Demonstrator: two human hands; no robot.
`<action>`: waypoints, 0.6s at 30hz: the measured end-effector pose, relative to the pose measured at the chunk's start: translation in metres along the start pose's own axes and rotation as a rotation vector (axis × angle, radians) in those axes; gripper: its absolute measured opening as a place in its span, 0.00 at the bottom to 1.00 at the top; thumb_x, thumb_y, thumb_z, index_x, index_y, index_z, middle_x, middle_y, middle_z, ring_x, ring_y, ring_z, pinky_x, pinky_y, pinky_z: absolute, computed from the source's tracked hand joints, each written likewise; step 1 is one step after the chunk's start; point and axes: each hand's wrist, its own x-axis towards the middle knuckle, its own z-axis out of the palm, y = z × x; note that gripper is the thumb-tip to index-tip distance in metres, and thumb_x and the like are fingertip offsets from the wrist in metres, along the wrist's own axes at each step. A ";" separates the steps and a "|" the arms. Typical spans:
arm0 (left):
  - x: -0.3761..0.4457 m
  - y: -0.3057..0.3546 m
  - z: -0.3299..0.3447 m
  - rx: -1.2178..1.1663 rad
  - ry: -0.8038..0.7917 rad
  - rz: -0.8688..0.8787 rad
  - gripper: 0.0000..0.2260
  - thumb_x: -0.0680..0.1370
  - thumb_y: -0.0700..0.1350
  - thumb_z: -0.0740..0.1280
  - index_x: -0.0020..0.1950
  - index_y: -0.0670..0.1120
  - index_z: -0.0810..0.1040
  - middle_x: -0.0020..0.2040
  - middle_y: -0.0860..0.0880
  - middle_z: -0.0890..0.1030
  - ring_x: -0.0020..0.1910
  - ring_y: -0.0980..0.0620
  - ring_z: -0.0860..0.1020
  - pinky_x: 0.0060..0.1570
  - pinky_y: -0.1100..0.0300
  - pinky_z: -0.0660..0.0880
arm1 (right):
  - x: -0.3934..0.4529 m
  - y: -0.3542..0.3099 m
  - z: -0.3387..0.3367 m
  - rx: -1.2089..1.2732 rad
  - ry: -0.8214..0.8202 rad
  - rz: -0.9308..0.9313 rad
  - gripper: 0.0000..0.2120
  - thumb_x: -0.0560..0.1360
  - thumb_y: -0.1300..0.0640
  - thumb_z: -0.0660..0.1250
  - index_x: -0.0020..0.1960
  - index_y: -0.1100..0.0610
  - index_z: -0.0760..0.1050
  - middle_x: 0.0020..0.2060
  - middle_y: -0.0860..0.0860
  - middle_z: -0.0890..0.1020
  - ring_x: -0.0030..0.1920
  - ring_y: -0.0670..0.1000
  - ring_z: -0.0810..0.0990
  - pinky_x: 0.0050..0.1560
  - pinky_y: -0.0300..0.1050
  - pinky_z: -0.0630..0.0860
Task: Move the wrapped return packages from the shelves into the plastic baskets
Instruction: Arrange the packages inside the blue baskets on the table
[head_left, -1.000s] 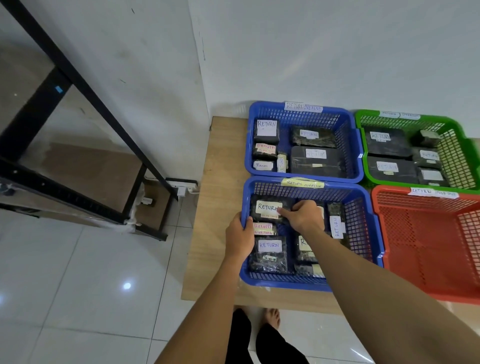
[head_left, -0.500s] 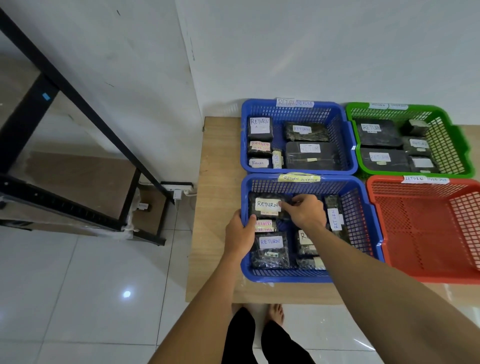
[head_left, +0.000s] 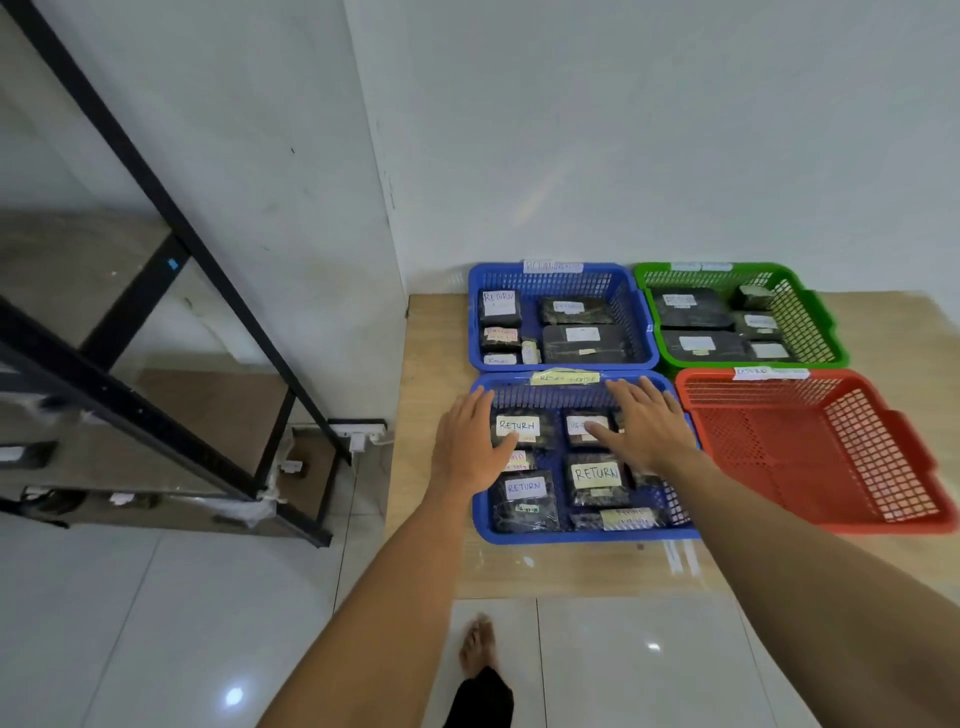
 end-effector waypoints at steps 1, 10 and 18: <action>-0.008 0.006 -0.002 0.033 -0.005 0.018 0.34 0.82 0.58 0.64 0.82 0.46 0.56 0.83 0.48 0.56 0.82 0.46 0.52 0.80 0.48 0.52 | -0.010 0.002 -0.006 -0.023 0.027 -0.014 0.41 0.79 0.30 0.55 0.84 0.51 0.51 0.82 0.51 0.57 0.83 0.56 0.48 0.81 0.60 0.47; -0.136 0.038 -0.014 0.245 0.077 -0.017 0.38 0.80 0.63 0.62 0.83 0.47 0.52 0.83 0.48 0.55 0.82 0.46 0.52 0.79 0.44 0.50 | -0.134 0.004 -0.046 -0.115 0.145 -0.232 0.46 0.78 0.25 0.51 0.84 0.52 0.44 0.84 0.51 0.50 0.83 0.55 0.45 0.81 0.60 0.42; -0.278 0.042 -0.034 0.208 0.196 -0.109 0.35 0.80 0.61 0.63 0.81 0.45 0.58 0.81 0.46 0.61 0.80 0.45 0.58 0.77 0.45 0.56 | -0.237 -0.030 -0.032 0.017 0.138 -0.423 0.44 0.78 0.29 0.57 0.84 0.52 0.49 0.83 0.49 0.52 0.83 0.53 0.51 0.81 0.54 0.50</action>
